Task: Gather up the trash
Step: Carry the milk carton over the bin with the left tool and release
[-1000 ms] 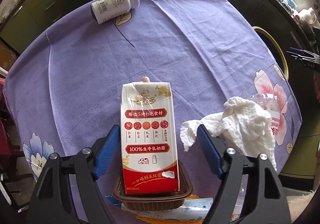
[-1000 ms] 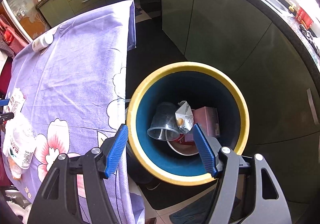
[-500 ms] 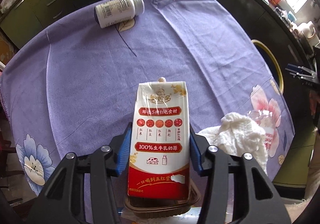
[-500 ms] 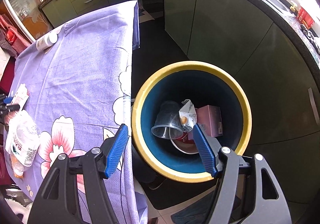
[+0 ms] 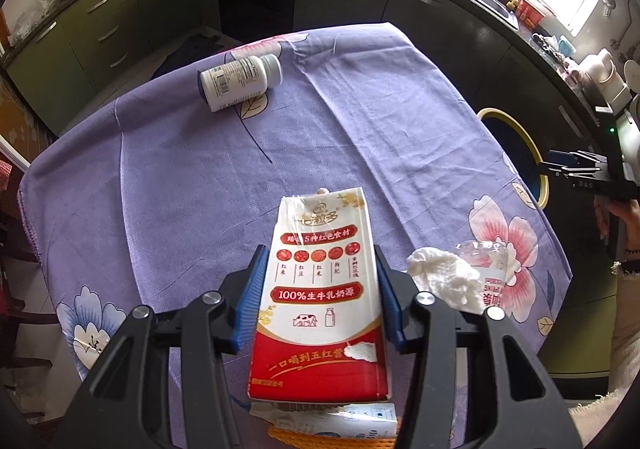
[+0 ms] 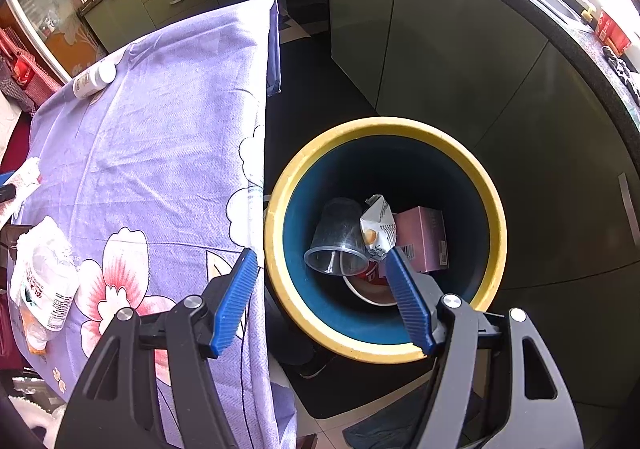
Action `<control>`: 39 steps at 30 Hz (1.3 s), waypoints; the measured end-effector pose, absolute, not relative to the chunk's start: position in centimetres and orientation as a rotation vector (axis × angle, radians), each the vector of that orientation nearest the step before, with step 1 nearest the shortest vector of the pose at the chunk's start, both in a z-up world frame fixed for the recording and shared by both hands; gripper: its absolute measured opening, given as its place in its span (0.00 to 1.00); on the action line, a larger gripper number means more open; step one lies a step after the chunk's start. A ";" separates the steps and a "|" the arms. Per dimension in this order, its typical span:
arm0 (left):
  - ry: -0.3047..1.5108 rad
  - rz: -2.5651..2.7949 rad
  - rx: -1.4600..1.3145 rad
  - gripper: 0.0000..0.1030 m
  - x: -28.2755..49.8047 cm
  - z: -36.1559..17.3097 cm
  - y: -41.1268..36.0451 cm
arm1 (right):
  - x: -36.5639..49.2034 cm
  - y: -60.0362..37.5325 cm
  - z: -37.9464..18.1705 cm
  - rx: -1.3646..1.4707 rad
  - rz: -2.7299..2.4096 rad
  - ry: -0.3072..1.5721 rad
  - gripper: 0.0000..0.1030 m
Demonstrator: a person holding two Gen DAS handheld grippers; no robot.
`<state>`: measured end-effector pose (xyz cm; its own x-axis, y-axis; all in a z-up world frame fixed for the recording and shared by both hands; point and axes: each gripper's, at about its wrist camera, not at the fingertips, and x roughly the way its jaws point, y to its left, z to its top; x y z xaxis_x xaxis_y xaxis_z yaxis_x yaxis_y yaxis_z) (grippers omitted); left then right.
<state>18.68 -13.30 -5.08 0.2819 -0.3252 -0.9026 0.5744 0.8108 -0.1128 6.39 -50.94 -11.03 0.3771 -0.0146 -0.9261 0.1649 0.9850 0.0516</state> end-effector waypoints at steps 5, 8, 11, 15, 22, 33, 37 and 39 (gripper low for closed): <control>1.073 -0.667 0.275 0.47 17.0 -2.2 -15.0 | 6.2 -51.2 -10.8 0.143 -0.112 1.173 0.65; 1.040 -0.738 0.301 0.47 15.5 -0.8 -17.6 | 5.3 -51.9 -10.2 0.144 -0.126 1.157 0.65; 1.024 -0.838 0.348 0.47 14.2 0.1 -21.9 | 3.7 -53.2 -9.3 0.153 -0.155 1.129 0.65; 1.029 -0.955 0.400 0.47 13.4 -0.2 -29.3 | 0.9 -55.8 -8.2 0.179 -0.206 1.088 0.65; 1.058 -1.088 0.509 0.47 13.5 -3.7 -43.3 | -3.7 -60.5 -8.1 0.244 -0.276 1.057 0.65; 1.062 -1.133 0.492 0.55 13.4 -6.5 -51.4 | -6.2 -63.0 -9.2 0.300 -0.304 1.067 0.65; 0.967 -1.102 0.418 0.63 12.4 -2.0 -45.2 | -5.1 -60.6 -8.9 0.267 -0.239 1.061 0.65; 0.906 -1.074 0.388 0.66 11.5 0.3 -40.7 | -4.2 -58.4 -8.6 0.243 -0.183 1.058 0.65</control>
<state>11.54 -40.72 0.27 0.1756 -0.5857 -0.7912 0.8789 0.4554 -0.1420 -4.18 -58.43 -8.57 0.4797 -0.0321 -0.8768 0.2642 0.9582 0.1095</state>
